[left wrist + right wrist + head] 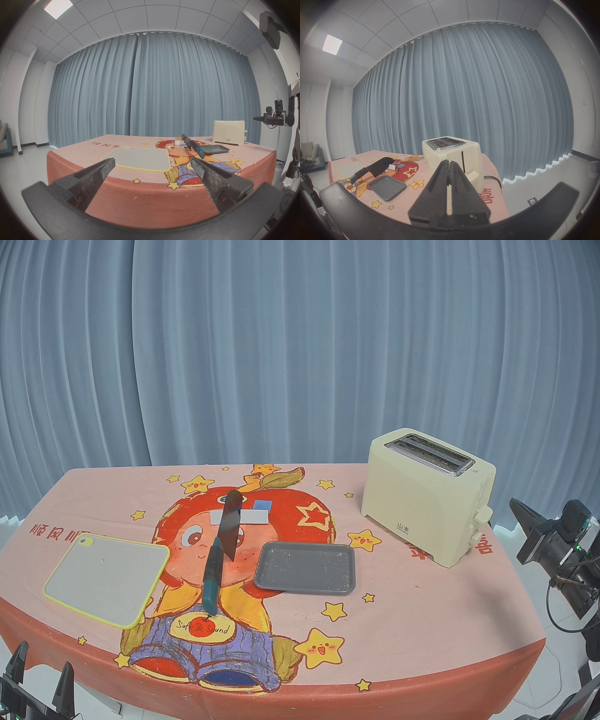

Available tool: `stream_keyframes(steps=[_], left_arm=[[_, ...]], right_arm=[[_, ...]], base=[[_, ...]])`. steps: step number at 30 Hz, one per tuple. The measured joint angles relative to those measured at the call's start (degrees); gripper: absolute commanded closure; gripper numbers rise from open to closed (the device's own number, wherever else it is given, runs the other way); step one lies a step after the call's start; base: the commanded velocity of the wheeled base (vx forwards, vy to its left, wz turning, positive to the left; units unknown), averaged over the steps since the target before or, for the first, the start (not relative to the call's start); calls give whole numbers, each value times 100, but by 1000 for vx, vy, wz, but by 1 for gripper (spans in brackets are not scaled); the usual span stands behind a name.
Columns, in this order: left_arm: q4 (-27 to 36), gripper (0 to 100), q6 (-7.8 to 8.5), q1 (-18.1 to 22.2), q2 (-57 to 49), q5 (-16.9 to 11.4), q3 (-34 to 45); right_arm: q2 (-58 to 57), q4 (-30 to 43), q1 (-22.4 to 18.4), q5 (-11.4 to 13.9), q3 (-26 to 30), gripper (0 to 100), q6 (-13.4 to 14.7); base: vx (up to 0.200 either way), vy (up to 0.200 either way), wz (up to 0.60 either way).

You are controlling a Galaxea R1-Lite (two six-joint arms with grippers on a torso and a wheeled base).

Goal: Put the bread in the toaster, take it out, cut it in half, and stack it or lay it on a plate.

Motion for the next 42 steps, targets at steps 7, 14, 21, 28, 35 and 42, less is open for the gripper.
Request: stream_keyframes(steps=[7,14,21,28,35,42], left_arm=[[0,0,-2,0,0,2,0],[0,0,-2,0,0,2,0],[2,0,0,0,0,0,0],[0,0,0,0,0,2,0],[0,0,-2,0,0,2,0],[2,0,0,0,0,0,0]], right_arm=[[5,4,27,0,41,100,-4],[39,0,217,-151,82,100,0],[68,0,269,-167,102,100,2],[90,-2,306,-173,116,100,2],[94,-2,311,-171,118,100,0],[99,9,347,-169,173,100,2]], base=[[0,0,0],[0,0,0],[0,0,0],[0,0,0],[0,0,0],[0,0,0]])
